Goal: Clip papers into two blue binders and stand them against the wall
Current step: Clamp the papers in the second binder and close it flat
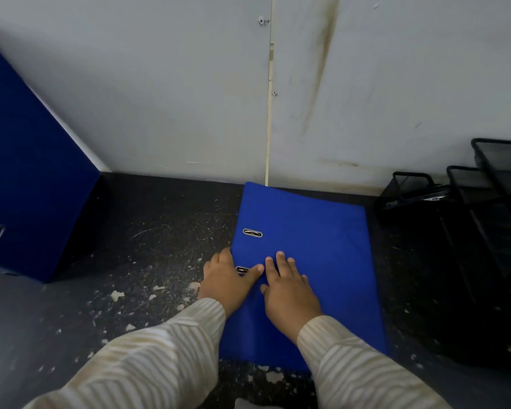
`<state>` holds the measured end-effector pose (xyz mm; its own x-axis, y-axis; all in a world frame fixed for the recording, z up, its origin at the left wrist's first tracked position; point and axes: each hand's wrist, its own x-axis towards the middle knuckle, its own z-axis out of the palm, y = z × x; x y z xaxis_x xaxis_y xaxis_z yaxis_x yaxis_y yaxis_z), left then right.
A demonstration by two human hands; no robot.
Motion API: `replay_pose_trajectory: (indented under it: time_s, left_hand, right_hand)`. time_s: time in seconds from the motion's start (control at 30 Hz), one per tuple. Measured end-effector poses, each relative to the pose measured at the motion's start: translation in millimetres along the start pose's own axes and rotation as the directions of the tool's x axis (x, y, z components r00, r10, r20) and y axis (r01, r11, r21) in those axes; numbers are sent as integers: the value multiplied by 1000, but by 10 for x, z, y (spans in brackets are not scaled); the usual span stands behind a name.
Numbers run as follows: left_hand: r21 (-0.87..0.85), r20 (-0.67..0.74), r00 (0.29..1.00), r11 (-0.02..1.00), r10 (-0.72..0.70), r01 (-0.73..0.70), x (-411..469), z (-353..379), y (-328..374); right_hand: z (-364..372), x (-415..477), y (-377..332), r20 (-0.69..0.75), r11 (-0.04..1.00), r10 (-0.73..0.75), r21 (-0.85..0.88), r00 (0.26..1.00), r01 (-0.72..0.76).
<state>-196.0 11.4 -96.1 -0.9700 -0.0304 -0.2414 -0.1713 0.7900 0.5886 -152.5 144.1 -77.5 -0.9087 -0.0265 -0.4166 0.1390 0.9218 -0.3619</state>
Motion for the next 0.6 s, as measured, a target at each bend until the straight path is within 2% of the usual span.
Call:
replay_pose_trajectory:
  time_s: [0.1,0.43,0.6]
  left_hand:
    - [17,11,998,998,-63,63,-8,12,27]
    - [95,-14,1000,995,-2,3,-29,-24,67]
    - [150,27,999,988,-27,22,-46,-41,72]
  right_hand:
    - [-8,5,-5,4,1000,-1,-1,1000,1]
    - [-28,-1,8,17,1000,-7,8,1000,7]
    - [-35,-6,9,8,999,-13,32,1000,12]
